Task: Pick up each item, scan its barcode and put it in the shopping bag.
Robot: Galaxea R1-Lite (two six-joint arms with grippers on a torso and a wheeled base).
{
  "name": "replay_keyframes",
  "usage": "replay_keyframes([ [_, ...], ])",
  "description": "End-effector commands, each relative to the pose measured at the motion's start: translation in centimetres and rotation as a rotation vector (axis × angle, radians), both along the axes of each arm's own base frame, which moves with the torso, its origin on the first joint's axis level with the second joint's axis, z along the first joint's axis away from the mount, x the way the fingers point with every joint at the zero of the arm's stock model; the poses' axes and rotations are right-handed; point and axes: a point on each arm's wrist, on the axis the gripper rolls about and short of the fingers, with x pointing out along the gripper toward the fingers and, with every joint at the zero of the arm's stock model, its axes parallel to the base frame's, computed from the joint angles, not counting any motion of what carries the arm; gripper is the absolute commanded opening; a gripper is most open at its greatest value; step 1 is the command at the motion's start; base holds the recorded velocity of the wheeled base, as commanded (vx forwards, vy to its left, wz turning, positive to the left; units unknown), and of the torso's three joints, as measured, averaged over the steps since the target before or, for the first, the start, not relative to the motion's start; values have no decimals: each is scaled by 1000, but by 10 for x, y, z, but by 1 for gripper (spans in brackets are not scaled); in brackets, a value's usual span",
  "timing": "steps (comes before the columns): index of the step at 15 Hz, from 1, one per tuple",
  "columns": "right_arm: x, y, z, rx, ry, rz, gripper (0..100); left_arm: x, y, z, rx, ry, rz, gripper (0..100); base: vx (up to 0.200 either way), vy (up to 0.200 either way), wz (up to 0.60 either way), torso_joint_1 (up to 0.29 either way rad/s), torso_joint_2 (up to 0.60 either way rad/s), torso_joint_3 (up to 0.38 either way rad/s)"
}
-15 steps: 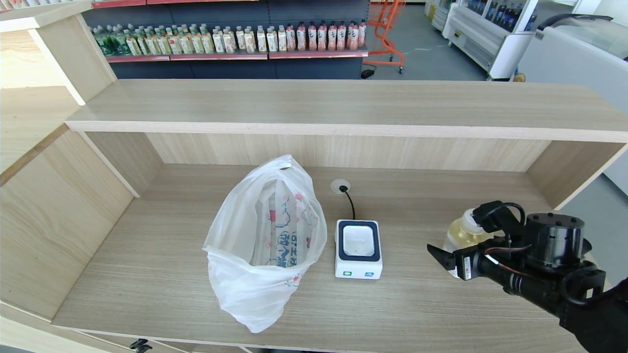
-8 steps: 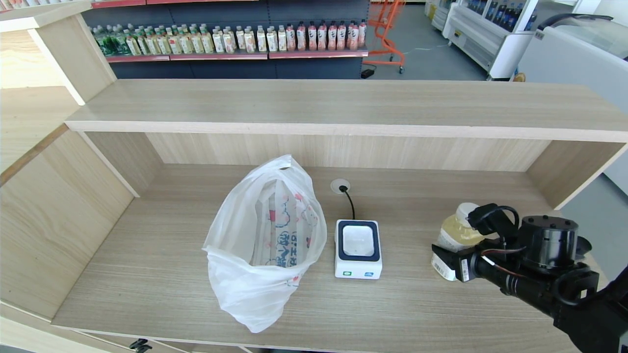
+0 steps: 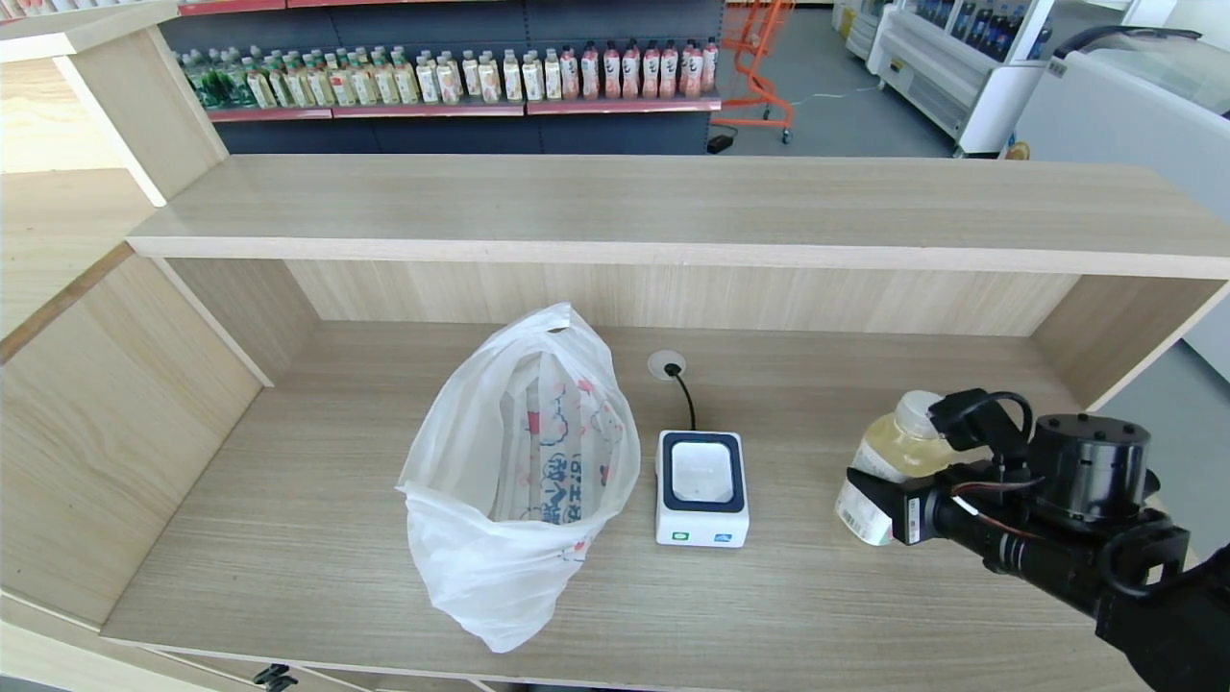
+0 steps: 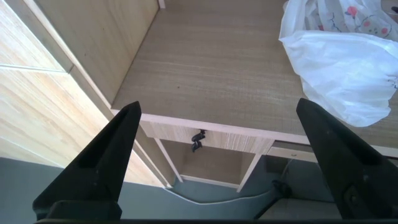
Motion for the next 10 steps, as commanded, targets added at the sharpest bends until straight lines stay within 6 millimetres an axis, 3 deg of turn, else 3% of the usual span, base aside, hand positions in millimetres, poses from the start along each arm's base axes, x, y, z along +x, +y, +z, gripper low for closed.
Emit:
replay_keyframes([
  [1,-25,-10,56,134,-112,124,0,0,0,0,0,1,1,100,0,0,0,0,0,0],
  [3,-38,-16,74,177,-110,230,0,0,0,0,0,1,1,100,0,0,0,0,0,0],
  [5,-60,-20,100,297,-110,471,0,0,0,0,0,0,1,100,0,0,0,0,0,0],
  [10,-90,1,135,445,-10,688,0,0,0,0,0,1,1,100,0,0,0,0,0,0],
])
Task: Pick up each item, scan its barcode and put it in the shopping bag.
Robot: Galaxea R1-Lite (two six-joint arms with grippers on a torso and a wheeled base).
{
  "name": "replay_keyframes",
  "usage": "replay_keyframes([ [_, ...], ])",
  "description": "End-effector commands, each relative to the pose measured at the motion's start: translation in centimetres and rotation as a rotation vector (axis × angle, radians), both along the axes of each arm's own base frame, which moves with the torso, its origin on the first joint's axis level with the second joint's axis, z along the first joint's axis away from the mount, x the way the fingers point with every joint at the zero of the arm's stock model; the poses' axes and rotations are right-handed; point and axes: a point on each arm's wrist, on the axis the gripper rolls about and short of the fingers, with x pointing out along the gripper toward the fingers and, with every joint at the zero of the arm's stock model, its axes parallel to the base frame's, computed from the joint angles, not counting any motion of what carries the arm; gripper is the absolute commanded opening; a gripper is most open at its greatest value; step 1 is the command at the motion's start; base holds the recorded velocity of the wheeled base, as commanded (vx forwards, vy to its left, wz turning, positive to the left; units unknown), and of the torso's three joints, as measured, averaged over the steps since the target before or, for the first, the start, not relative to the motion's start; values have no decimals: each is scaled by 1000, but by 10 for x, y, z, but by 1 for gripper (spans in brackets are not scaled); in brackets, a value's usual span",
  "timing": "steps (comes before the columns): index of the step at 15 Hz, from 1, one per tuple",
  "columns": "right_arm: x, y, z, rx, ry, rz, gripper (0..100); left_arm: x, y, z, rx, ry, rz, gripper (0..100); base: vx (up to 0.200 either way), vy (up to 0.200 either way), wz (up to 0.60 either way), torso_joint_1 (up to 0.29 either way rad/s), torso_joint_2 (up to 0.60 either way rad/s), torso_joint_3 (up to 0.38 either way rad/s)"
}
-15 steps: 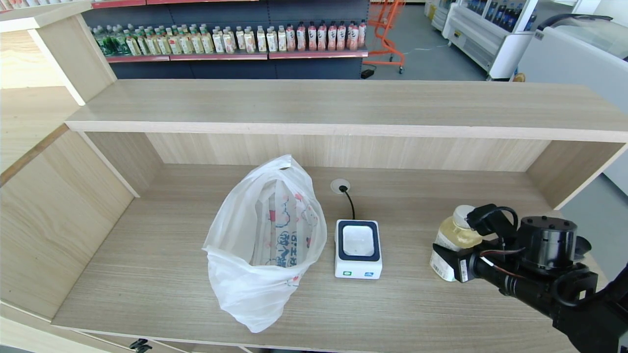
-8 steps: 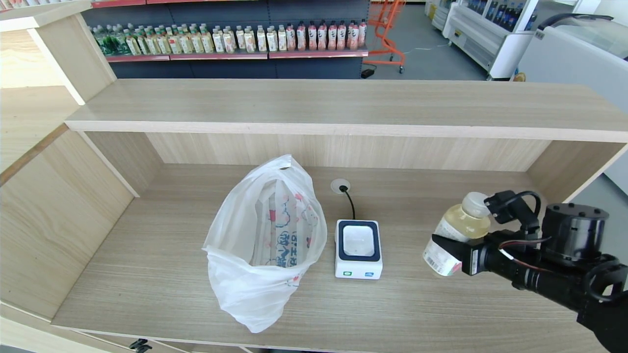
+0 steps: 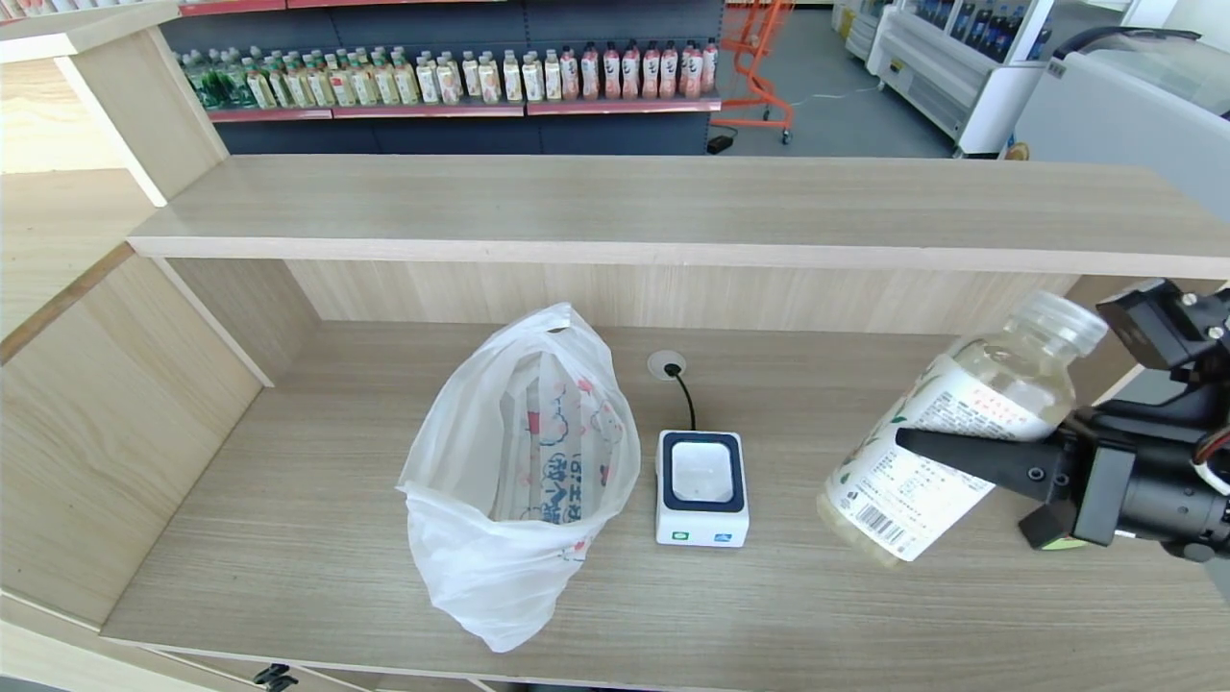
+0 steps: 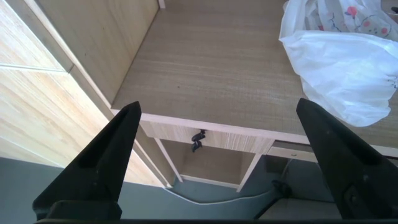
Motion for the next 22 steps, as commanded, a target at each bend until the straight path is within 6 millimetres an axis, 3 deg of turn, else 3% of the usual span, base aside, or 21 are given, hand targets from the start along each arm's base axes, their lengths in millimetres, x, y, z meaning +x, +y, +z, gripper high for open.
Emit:
replay_keyframes([
  [1,-24,8,24,29,-59,76,0,0,0,0,0,0,1,100,0,0,0,0,0,0],
  [5,-39,18,23,19,-14,152,0,0,0,0,0,1,1,100,0,0,0,0,0,0],
  [11,-41,22,31,61,51,171,0,0,0,0,0,1,1,100,0,0,0,0,0,0],
  [22,-41,29,28,52,64,203,0,0,0,0,0,1,1,100,0,0,0,0,0,0],
])
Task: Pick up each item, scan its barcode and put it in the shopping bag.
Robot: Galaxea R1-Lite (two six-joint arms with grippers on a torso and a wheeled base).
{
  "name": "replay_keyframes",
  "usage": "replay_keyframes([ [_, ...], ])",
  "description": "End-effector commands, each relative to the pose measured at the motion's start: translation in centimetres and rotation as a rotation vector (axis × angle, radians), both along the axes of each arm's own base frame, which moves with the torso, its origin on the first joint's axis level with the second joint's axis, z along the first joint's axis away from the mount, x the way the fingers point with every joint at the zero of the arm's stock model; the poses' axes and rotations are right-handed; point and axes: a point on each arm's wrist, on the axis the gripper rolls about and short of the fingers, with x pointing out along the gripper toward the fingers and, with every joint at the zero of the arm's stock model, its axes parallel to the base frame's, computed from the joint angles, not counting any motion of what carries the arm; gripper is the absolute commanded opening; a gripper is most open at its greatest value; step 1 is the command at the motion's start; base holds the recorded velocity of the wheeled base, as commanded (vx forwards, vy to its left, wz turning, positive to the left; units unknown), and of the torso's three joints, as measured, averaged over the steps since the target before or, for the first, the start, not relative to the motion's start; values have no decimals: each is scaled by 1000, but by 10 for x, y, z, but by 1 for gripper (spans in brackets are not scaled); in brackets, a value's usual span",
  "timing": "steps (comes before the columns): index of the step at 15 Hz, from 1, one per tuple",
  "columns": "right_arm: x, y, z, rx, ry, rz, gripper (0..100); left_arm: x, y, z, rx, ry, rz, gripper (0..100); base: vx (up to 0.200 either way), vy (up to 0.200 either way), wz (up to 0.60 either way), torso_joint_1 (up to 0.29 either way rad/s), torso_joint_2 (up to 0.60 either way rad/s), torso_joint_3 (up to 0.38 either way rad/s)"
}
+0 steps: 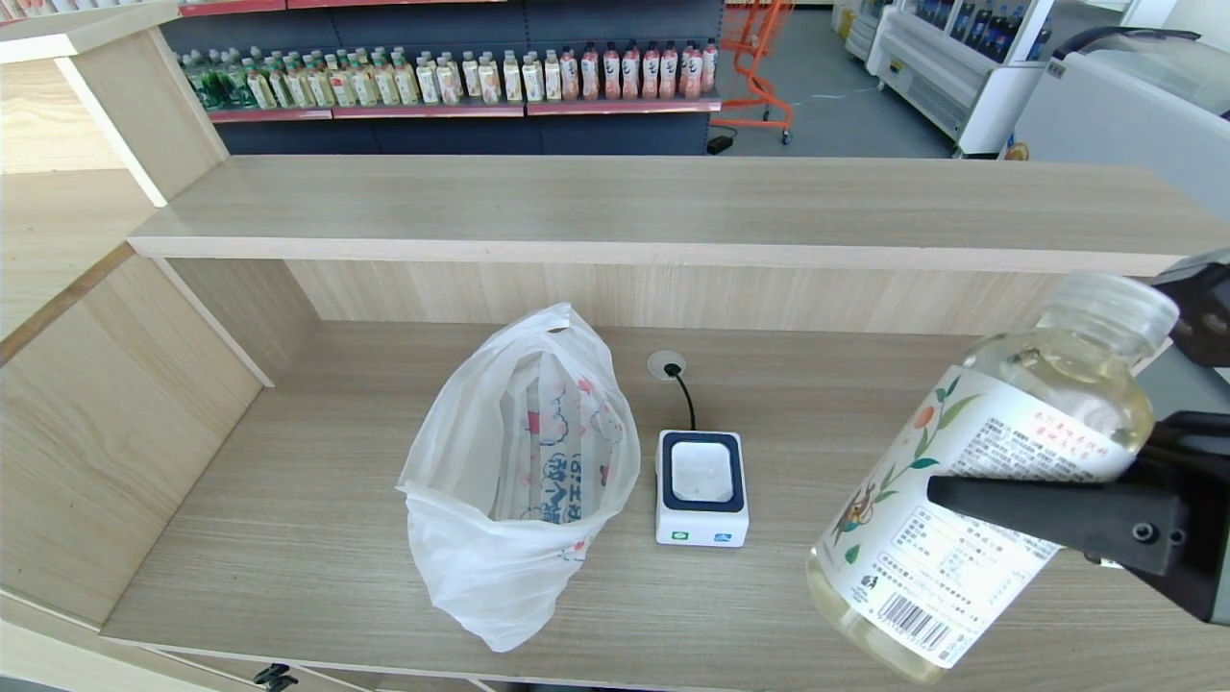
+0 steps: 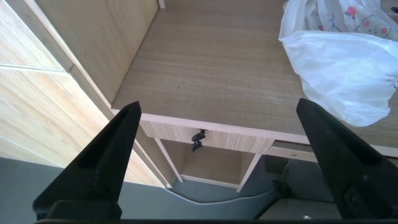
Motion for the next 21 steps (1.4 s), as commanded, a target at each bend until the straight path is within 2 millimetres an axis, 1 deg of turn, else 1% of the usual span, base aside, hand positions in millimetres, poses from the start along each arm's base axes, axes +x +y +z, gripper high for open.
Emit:
replay_keyframes([
  [1,5,1,-4,-34,-44,-10,0,0,0,0,0,0,1,100,0,0,0,0,0,0],
  [2,13,-1,-9,-89,-130,-35,0,0,0,0,0,1,1,100,0,0,0,0,0,0],
  [3,29,-4,-18,-169,-219,-59,0,0,0,0,0,1,1,100,0,0,0,0,0,0],
  [4,52,-6,-27,-256,-323,-87,0,0,0,0,0,1,1,100,0,0,0,0,0,0],
  [5,65,-8,-32,-292,-376,-103,0,0,0,0,0,1,1,100,0,0,0,0,0,0],
  [6,91,-4,-39,-325,-476,-109,0,0,0,0,0,0,1,100,0,0,0,0,0,0],
  [8,120,4,-53,-361,-603,-104,0,0,0,0,0,1,1,100,0,0,0,0,0,0],
  [9,127,6,-59,-379,-636,-96,0,0,0,0,0,1,1,100,0,0,0,0,0,0],
  [11,146,13,-83,-418,-729,-31,0,0,0,0,0,1,1,100,0,0,0,0,0,0],
  [12,157,15,-92,-431,-794,-13,0,0,0,0,0,1,1,100,0,0,0,0,0,0],
  [13,164,17,-99,-430,-839,2,0,0,0,0,0,0,1,100,0,0,0,0,0,0],
  [15,172,20,-109,-431,-847,8,0,0,0,0,0,1,1,100,0,0,0,0,0,0],
  [17,185,25,-111,-426,-877,7,0,0,0,0,0,1,1,100,0,0,0,0,0,0],
  [21,197,38,-121,-421,-912,44,0,0,0,0,0,1,1,100,0,0,0,0,0,0],
])
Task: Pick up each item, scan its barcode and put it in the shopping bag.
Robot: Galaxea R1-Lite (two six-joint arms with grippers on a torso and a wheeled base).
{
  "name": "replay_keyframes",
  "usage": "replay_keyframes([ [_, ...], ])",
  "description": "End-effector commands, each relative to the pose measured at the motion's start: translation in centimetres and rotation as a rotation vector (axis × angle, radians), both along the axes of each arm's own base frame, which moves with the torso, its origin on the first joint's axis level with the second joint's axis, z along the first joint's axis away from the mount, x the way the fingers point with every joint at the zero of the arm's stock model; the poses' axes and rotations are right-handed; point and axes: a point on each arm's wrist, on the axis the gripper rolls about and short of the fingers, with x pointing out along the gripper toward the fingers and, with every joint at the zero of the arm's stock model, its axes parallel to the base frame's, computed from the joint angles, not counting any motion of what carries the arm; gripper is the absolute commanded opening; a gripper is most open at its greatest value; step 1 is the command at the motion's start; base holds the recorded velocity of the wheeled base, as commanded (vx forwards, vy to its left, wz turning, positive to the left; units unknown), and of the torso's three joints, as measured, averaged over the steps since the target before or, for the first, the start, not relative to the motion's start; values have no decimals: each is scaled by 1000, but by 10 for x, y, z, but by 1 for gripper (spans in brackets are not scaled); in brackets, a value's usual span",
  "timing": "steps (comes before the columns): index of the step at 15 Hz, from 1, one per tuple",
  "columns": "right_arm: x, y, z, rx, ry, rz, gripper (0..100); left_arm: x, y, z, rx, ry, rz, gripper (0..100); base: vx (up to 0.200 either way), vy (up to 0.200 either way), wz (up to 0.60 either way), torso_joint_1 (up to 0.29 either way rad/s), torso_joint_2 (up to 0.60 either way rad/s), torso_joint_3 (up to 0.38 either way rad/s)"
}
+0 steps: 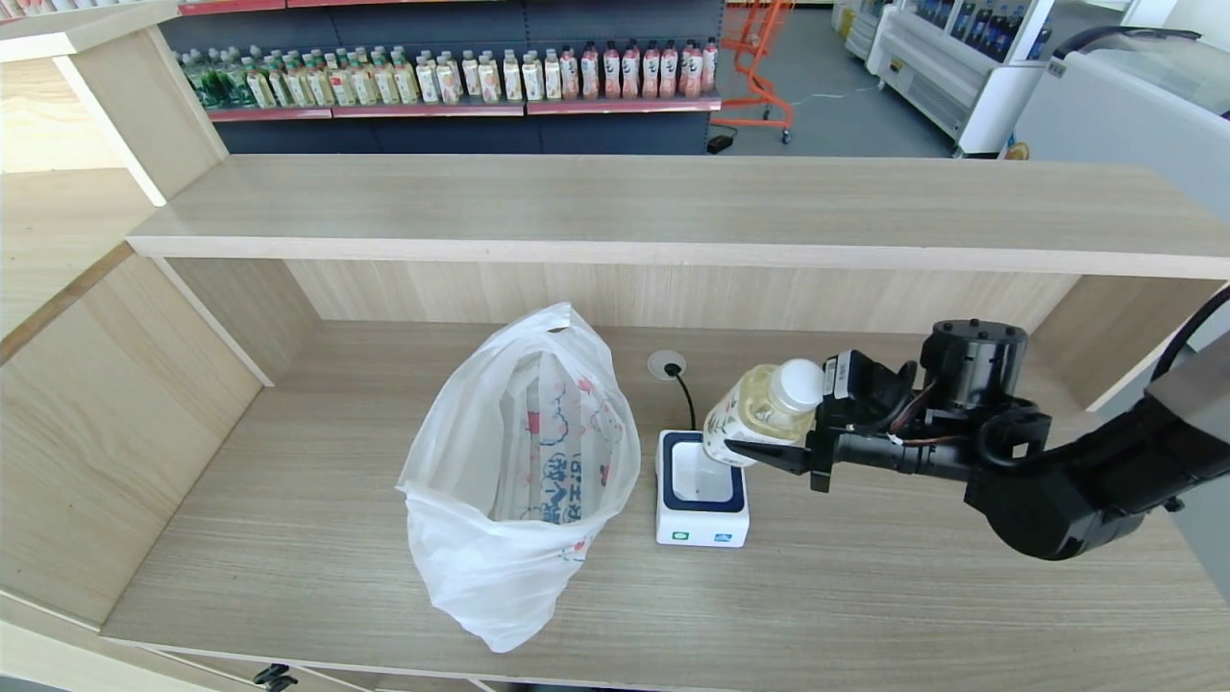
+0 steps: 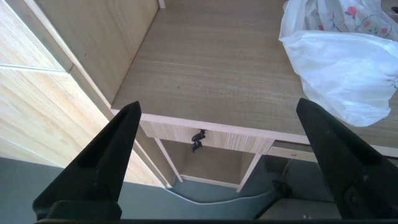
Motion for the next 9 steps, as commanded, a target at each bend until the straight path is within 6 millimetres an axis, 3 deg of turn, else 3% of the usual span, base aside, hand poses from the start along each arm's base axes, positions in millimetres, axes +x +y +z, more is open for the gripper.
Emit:
replay_keyframes([
  [1,8,9,-10,-4,5,31,0,0,0,0,0,1,0,100,0,0,0,0,0,0],
  [5,18,29,-17,10,-70,91,0,0,0,0,0,0,0,100,0,0,0,0,0,0],
  [9,24,33,-27,-20,-137,119,0,0,0,0,0,0,0,100,0,0,0,0,0,0],
])
